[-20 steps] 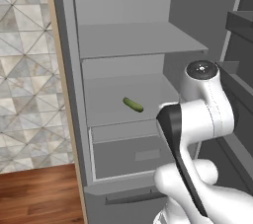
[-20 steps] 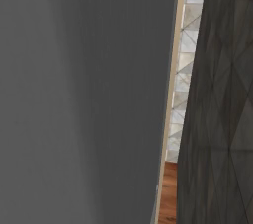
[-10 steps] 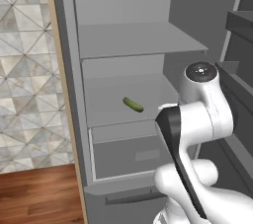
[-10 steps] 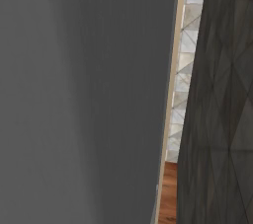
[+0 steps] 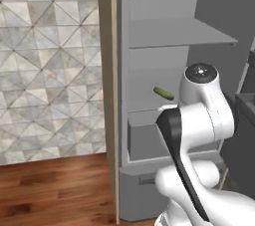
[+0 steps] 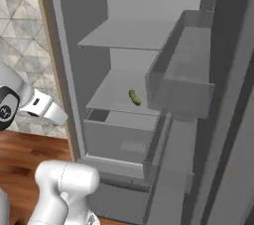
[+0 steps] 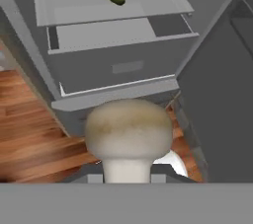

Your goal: Place the cold items (mushroom and cucumber) from the fridge in one tupperware on the dining counter. Place the warm items (kebab skewer and hot dog) in the stove area in another tupperware.

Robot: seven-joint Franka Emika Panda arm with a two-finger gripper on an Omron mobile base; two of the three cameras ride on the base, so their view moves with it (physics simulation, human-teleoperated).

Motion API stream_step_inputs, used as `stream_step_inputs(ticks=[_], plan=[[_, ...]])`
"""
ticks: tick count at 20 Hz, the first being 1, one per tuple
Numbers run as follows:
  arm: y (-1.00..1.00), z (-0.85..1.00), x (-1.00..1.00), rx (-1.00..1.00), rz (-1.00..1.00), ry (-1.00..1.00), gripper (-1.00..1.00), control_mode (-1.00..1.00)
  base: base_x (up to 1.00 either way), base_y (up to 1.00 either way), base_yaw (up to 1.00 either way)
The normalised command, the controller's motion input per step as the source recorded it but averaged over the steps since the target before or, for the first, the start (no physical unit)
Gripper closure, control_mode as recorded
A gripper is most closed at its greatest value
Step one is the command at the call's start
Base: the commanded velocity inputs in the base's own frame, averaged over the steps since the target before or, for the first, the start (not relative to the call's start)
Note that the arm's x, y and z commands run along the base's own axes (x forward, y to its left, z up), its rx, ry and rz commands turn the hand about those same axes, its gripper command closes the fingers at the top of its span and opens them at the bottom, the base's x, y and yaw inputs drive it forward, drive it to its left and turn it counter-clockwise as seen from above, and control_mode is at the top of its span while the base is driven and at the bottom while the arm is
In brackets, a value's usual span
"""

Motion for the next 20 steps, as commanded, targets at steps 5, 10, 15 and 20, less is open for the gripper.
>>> stream_step_inputs(ticks=[5,10,15,20], plan=[[0.0,0.0,0.0,0.0,0.0,0.0,1.0,1.0,-0.14,0.97,0.35],[0.0,0.0,0.0,0.0,0.0,0.0,1.0,1.0,-0.08,0.91,0.73],[0.0,0.0,0.0,0.0,0.0,0.0,1.0,1.0,0.0,0.35,0.98],[0.0,0.0,0.0,0.0,0.0,0.0,1.0,1.0,0.24,0.0,0.99]])
